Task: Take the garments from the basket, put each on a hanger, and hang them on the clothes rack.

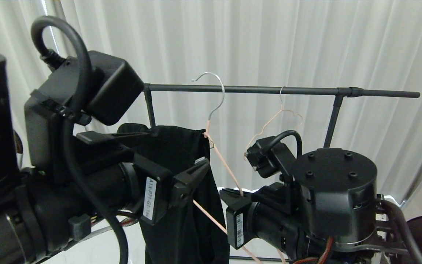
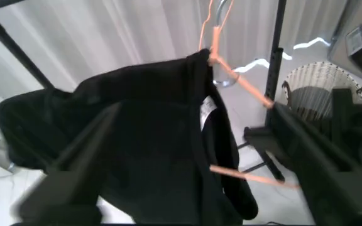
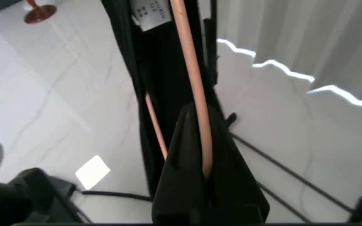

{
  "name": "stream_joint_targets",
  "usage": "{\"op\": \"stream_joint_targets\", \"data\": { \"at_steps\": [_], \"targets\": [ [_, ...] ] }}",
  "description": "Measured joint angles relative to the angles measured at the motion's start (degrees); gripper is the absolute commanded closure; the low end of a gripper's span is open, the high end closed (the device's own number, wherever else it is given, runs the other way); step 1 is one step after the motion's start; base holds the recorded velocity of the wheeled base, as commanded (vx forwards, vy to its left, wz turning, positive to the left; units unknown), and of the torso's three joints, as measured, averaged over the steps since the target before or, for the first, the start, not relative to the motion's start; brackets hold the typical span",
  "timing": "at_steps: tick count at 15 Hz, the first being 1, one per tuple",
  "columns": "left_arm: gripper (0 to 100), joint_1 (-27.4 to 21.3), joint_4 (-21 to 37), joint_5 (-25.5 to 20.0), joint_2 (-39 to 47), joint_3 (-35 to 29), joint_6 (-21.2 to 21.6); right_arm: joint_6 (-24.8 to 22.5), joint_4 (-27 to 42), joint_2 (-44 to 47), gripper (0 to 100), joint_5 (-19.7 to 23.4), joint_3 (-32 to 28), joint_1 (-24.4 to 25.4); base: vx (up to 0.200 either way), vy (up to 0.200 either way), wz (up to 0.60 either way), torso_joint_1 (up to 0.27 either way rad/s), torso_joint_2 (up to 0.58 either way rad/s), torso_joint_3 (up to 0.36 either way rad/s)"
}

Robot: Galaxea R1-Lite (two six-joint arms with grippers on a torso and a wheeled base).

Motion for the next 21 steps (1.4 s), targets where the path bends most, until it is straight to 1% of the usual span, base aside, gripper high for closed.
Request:
{"op": "stream_joint_targets", "data": {
  "at_steps": [2, 4, 5, 7, 8, 9, 10, 12, 13, 14, 16, 18, 21],
  "targets": [
    [0, 0.0, 0.0, 0.0, -2.3, 3.4, 0.3, -2.7, -2.8, -0.6, 100, -0.4, 0.7, -0.9, 0.0, 0.0, 0.0, 0.0, 0.0, 0.0],
    [0, 0.0, -0.1, -0.2, -4.9, 7.0, 1.9, -6.6, -3.6, -1.8, 100, -0.3, 3.3, -1.8, 0.0, 0.0, 0.0, 0.0, 0.0, 0.0],
    [0, 0.0, -0.4, -1.0, -6.3, 8.5, 2.5, -8.2, -3.8, -2.9, 100, -0.2, 5.5, -2.2, 0.0, 0.0, 0.0, 0.0, 0.0, 0.0],
    [0, 0.0, -0.9, -5.0, -9.9, 11.5, 4.1, -9.4, -3.9, -5.9, 100, 0.0, 11.0, -2.6, 0.0, 0.0, 0.0, 0.0, 0.0, 0.0],
    [0, 0.0, -0.9, -7.8, -12.0, 13.3, 6.3, -10.1, -3.9, -8.2, 100, 0.4, 14.5, -2.6, 0.0, 0.0, 0.0, 0.0, 0.0, 0.0],
    [0, 0.2, -0.9, -11.8, -14.3, 15.7, 9.5, -11.3, -4.0, -10.7, 100, 1.5, 18.0, -2.4, 0.0, 0.0, 0.0, 0.0, 0.0, 0.0],
    [0, 0.5, -0.9, -17.5, -16.3, 17.7, 11.9, -12.8, -4.0, -13.3, 100, 2.8, 21.2, -2.1, 0.0, 0.0, 0.0, 0.0, 0.0, 0.0],
    [0, 0.9, -0.8, -27.1, -19.5, 20.3, 13.8, -18.0, -3.9, -19.7, 100, 7.0, 29.2, -1.6, 0.0, 0.0, 0.0, 0.0, 0.0, 0.0],
    [0, 0.6, -0.8, -32.5, -20.4, 21.1, 14.7, -19.7, -3.9, -22.1, 100, 8.0, 32.1, -0.6, 0.0, 0.0, 0.0, 0.0, 0.0, 0.0],
    [0, 0.2, -0.8, -35.9, -20.8, 22.0, 17.0, -20.8, -3.8, -24.6, 100, 8.8, 34.6, 1.8, 0.0, 0.0, 0.0, 0.0, 0.0, 0.0],
    [0, -0.4, -0.8, -37.4, -20.0, 23.2, 18.9, -21.3, -3.8, -26.7, 100, 9.0, 36.5, 5.7, 0.0, 0.0, 0.0, 0.0, 0.0, 0.0],
    [0, -2.4, -0.9, -37.8, -18.5, 23.6, 19.1, -21.8, -3.8, -27.3, 100, 8.9, 37.1, 8.9, 0.0, 0.0, 0.0, 0.0, 0.0, 0.0],
    [0, -4.6, -0.9, -38.1, -15.2, 24.2, 19.2, -23.4, -3.9, -27.1, 100, 8.9, 36.6, 10.8, 0.0, 0.0, 0.0, 0.0, 0.0, 0.0]
  ]
}}
